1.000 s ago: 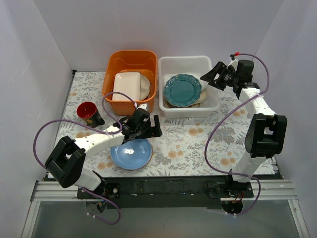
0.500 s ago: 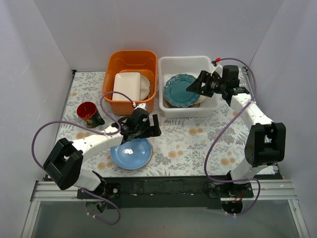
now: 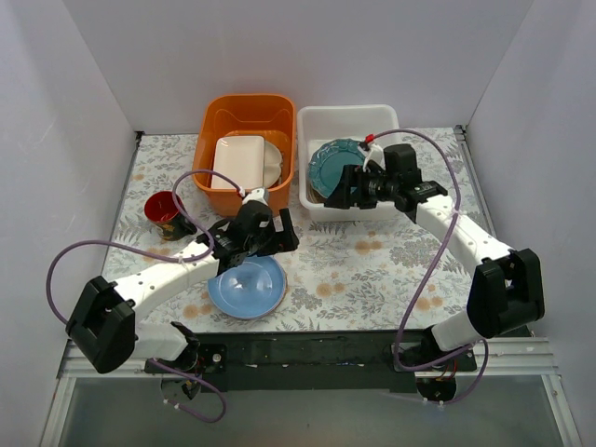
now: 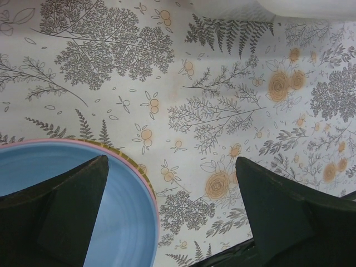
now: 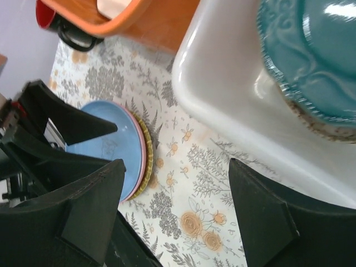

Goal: Place the plates into the plastic bin on the countertop
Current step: Pick up the plate at the center of the board.

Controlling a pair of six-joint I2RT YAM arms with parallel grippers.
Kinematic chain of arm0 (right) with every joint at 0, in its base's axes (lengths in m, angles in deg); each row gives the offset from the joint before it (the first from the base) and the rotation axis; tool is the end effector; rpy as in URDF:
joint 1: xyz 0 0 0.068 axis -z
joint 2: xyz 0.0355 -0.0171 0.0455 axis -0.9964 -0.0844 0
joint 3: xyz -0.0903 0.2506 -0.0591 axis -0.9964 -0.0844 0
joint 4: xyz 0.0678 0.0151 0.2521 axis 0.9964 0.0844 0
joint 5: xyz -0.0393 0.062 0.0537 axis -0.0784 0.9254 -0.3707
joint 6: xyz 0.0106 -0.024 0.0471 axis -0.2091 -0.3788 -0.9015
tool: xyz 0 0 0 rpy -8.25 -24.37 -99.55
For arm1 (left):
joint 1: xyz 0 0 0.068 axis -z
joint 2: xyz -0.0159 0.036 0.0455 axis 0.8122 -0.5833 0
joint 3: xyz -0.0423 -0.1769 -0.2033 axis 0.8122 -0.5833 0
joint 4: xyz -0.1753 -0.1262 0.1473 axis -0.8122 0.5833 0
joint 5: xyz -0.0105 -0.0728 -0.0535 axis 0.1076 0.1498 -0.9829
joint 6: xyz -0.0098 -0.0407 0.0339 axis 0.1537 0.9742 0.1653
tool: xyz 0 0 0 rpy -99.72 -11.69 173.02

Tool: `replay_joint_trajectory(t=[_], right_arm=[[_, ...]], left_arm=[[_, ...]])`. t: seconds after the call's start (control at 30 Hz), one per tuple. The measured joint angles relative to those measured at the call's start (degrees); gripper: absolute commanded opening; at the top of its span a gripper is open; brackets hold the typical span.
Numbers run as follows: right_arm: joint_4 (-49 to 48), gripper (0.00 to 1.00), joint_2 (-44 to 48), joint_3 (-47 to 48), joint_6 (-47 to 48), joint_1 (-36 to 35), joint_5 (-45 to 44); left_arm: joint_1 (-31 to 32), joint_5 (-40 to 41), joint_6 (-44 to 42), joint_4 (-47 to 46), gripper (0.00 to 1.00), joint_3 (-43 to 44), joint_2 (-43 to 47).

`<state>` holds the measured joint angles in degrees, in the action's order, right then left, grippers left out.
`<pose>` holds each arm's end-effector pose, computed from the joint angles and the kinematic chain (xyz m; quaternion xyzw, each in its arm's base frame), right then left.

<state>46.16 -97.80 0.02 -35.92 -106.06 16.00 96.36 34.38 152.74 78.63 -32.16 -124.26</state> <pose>0.3078 0.1365 0.2958 -0.1134 0.8473 0.3824 0.3507 0.2048 -0.1781 0.2376 -0.3199 0.8627 -0.3052 0.2456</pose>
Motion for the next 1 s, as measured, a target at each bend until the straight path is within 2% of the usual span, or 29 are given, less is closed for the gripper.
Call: replay_joint_trajectory(t=[0.33, 0.53, 0.7, 1.0], right_arm=[[2.4, 0.79, 1.3, -3.5, 0.8, -13.6, -6.0], [2.3, 0.73, -0.2, -4.8, 0.1, -21.0, -9.3], [2.1, 0.72, -3.2, -4.9, -0.2, -25.8, -11.6], [0.9, 0.68, -10.6, -4.9, -1.2, -30.4, -13.9]], left_arm=[[-0.8, 3.4, -1.1, 6.6, 0.98, 2.4, 5.4], [-5.2, 2.7, -1.7, 9.4, 0.98, 2.3, 9.3], [-8.9, 1.6, -1.8, 11.8, 0.98, 0.7, 13.4], [-11.7, 1.2, 0.7, 19.8, 0.98, -3.2, 17.9]])
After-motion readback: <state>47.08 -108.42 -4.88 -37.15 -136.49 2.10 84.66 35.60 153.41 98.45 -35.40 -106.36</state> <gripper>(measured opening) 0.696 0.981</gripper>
